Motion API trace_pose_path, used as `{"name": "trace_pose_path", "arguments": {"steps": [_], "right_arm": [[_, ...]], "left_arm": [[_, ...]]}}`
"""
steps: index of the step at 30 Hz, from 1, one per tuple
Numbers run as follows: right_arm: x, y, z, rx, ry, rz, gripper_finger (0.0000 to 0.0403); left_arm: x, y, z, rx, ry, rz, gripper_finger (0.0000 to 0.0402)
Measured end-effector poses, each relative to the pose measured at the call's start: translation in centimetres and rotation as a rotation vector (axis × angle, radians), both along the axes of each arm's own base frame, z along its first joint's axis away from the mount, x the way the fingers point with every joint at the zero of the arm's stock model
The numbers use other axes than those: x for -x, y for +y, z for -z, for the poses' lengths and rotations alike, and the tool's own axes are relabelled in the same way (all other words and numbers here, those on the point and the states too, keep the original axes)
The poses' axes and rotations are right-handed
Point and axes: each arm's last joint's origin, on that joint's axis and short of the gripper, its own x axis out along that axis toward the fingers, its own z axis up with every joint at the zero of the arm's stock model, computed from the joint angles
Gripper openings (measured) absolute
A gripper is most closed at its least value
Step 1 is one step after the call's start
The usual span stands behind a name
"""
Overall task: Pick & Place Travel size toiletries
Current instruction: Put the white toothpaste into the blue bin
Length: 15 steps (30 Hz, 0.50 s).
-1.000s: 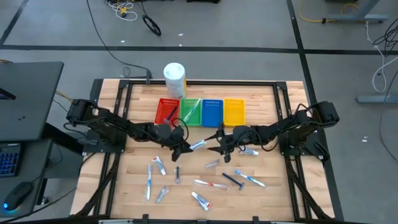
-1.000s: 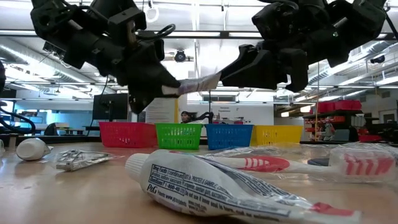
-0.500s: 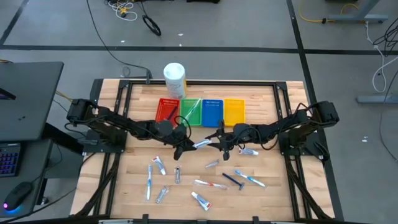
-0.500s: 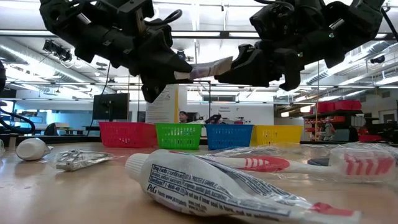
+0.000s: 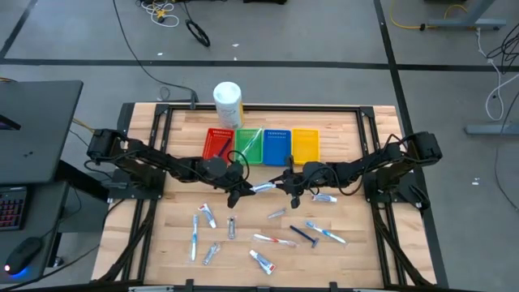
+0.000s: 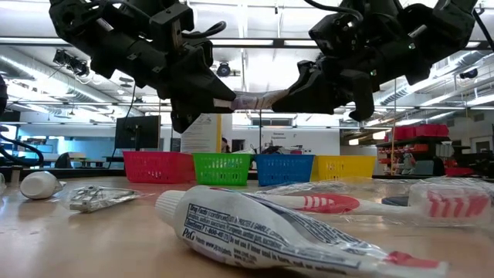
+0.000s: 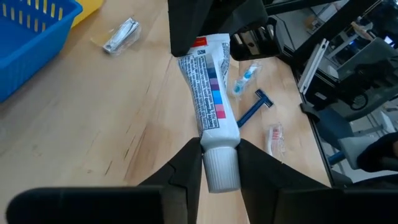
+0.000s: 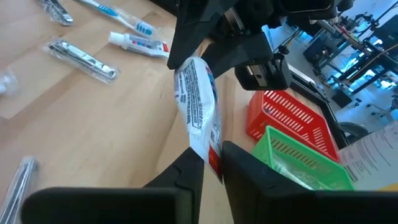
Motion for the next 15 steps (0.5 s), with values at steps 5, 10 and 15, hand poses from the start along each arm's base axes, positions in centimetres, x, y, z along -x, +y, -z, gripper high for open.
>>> {"name": "trace_pose_path", "arguments": {"steps": [5,10,15], "right_arm": [[0.0,0.0,0.0,0.0,-0.001,0.0,0.0046],[-0.01,0.0,-0.01,0.0,-0.001,0.001,0.0007],[0.0,-0.01,0.01,-0.007,0.0,0.005,0.0004]], "left_arm": [[0.01,0.0,0.02,0.003,0.002,-0.001,0.0093],[0.01,0.01,0.03,0.003,0.004,-0.004,0.0102],[0.02,0.05,0.05,-0.003,0.005,-0.018,0.0105]]}}
